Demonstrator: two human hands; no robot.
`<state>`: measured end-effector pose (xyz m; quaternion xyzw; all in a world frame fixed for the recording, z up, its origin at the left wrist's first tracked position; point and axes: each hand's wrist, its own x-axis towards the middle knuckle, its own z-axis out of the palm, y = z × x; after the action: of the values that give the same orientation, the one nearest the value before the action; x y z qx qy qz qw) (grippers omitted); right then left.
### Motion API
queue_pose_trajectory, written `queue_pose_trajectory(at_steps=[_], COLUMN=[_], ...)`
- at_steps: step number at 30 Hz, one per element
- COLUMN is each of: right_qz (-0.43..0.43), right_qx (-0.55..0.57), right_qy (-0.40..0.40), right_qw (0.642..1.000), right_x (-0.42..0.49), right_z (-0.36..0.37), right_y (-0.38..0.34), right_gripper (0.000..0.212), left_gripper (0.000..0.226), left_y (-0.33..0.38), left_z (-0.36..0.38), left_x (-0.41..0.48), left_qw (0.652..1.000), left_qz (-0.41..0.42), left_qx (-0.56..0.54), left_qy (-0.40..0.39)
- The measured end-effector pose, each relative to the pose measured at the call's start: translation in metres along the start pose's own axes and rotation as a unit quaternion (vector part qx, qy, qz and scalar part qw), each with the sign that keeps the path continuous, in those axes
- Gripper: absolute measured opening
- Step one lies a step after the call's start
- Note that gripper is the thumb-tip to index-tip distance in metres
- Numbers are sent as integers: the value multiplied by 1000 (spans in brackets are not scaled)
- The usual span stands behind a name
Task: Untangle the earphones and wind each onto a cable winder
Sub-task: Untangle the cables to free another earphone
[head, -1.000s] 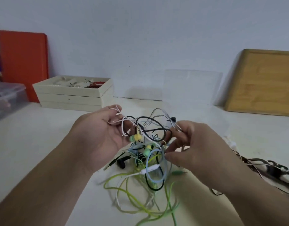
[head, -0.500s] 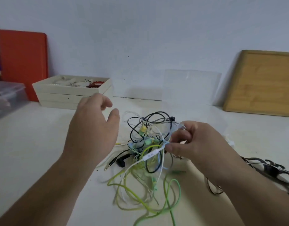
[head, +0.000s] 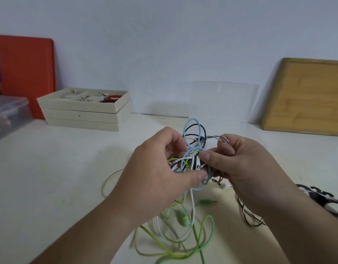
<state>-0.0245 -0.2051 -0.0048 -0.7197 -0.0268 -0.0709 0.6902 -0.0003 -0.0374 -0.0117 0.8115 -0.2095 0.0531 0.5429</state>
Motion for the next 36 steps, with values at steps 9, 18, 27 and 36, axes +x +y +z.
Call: queue_pose_trajectory(at_steps=[9,18,27,36], right_qz=[-43,-38,-39,-26], right_qx=[-69,-163,-140,-175], right_qy=[22,71,44,50], right_qw=[996,983,988,983], right_x=[-2,-1,-4,-8], right_z=[-3,-6,-3,8], right_y=[-6,-6,-9,-10], right_gripper=[37,39,40,50], left_gripper=[28,19,30,29], left_y=[-2,-7,-8,-11], left_z=[-4,-9,-14,-9], left_x=[6,9,9,8], left_qw=[998,968,930,935], left_qz=[-38,-137,-184,-172], left_qx=[-51,-199,-298,-290], left_qy=[-27,-67,-110,-107])
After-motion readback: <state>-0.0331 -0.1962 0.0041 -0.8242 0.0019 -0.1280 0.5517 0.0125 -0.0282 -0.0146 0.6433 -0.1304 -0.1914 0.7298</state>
